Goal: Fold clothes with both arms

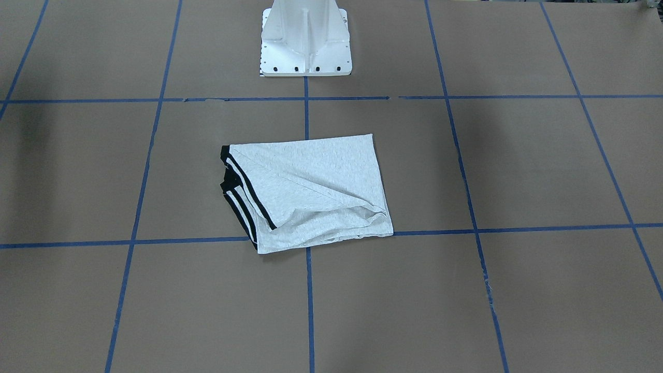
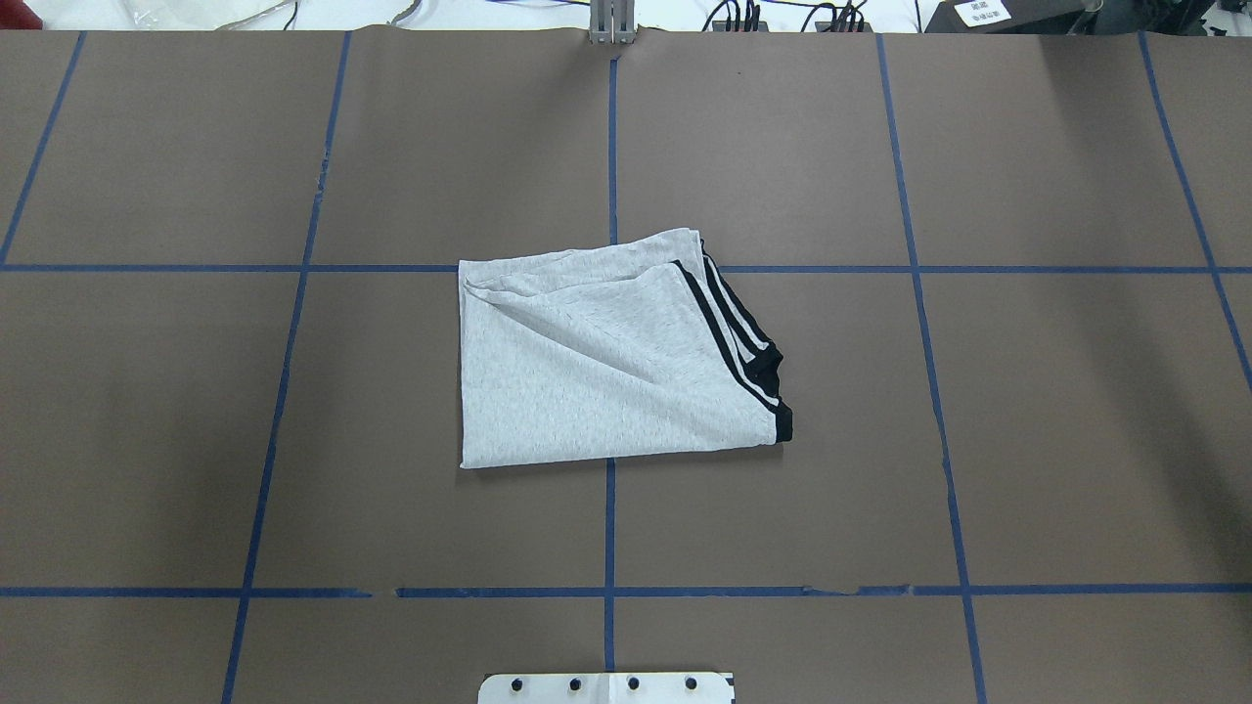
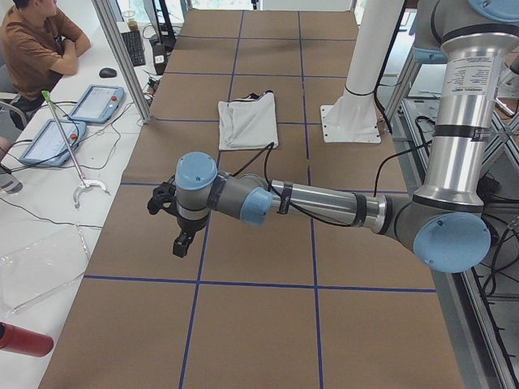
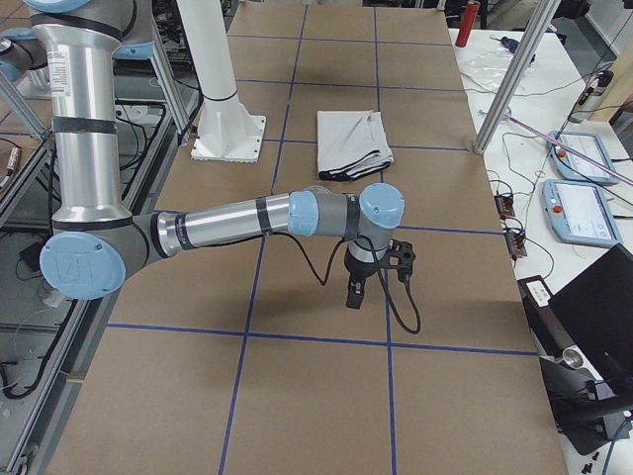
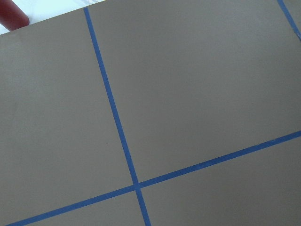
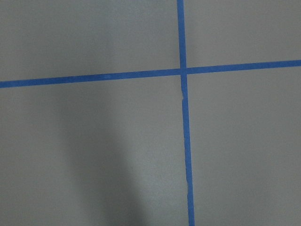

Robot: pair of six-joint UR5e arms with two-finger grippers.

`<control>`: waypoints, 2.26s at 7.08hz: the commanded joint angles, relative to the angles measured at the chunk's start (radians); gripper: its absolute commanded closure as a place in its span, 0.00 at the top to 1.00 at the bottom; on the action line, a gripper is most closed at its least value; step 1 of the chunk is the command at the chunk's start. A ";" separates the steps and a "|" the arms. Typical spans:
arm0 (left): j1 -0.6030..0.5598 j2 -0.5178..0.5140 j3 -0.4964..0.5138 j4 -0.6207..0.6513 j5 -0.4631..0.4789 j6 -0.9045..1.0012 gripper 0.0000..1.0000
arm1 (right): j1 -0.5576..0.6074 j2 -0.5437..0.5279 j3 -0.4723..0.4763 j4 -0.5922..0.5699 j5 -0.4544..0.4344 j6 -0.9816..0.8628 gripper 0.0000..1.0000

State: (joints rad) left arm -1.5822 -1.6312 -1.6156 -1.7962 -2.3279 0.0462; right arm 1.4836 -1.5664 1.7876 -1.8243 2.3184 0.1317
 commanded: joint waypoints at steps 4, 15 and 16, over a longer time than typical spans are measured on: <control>-0.025 0.057 -0.024 -0.032 -0.002 -0.005 1.00 | 0.026 -0.055 -0.028 0.010 -0.007 0.000 1.00; -0.022 0.071 -0.030 -0.025 -0.060 -0.003 1.00 | 0.026 -0.054 -0.096 0.195 0.044 0.009 1.00; -0.022 0.073 -0.027 -0.025 -0.060 -0.002 1.00 | 0.026 -0.054 -0.091 0.195 0.044 0.008 1.00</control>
State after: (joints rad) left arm -1.6047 -1.5619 -1.6460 -1.8192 -2.3880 0.0424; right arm 1.5094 -1.6201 1.6936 -1.6291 2.3611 0.1409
